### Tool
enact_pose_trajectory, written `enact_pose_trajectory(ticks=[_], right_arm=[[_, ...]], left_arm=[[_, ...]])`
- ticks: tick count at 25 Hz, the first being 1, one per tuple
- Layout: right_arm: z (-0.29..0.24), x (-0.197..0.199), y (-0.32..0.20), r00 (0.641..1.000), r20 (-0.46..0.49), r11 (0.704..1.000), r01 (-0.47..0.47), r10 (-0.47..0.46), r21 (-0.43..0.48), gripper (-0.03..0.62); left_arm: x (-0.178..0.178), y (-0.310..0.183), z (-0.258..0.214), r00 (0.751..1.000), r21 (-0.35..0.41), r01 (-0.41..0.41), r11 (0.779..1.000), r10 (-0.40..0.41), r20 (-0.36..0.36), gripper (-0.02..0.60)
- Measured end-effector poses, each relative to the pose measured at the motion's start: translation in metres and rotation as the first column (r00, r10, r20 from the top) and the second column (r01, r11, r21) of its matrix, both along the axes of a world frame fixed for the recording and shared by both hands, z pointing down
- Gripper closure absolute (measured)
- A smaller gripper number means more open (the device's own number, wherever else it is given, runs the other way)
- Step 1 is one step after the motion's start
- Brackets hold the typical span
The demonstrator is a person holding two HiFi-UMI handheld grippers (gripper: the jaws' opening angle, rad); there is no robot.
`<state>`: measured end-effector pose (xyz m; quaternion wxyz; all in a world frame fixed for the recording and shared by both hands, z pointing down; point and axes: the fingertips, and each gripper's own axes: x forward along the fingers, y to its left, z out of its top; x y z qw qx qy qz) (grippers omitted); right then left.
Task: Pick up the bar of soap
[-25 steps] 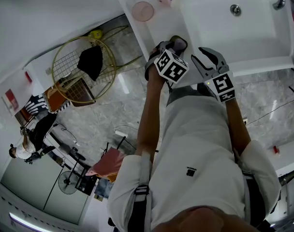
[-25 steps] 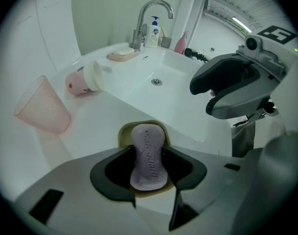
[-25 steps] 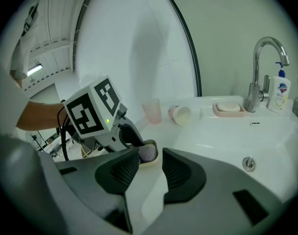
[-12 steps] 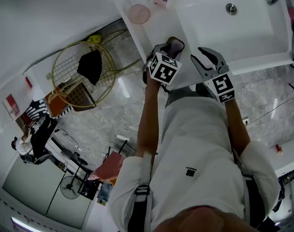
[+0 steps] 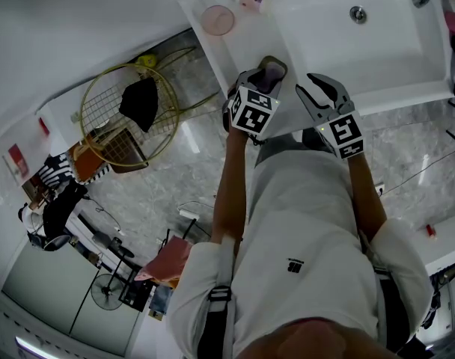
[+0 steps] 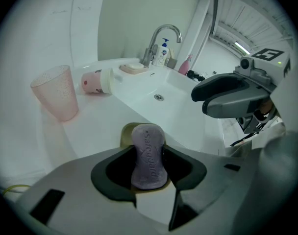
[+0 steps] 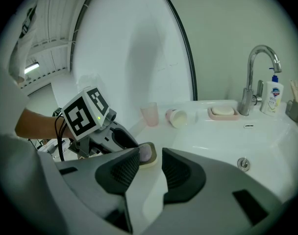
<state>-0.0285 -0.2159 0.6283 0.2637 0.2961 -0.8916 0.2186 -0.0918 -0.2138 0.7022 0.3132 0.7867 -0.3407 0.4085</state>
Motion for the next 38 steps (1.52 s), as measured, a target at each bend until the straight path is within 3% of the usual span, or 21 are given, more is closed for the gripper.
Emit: enact_pose_trajectory(ticks=[22,30,38], right_arm=[[-0.01,-0.006,0.019,1.0,-0.012,0.999,0.002,-0.002,0.036,0.436],[-0.02,-0.009,0.023,1.0,-0.017,0.998,0.009,-0.008,0.064,0.437],[-0.034,-0.016,0.028,1.0,-0.021,0.994,0.022,-0.02,0.11,0.437]], left_arm=[[-0.005,0.002,-0.023,0.997,0.157,0.077,0.985,-0.071,-0.042,0.396],[-0.012,-0.001,-0.048,0.991,0.257,0.128,0.958,-0.112,-0.077,0.396],[-0.027,0.001,-0.083,0.979,0.356,0.193,0.914,-0.158,-0.126,0.396]])
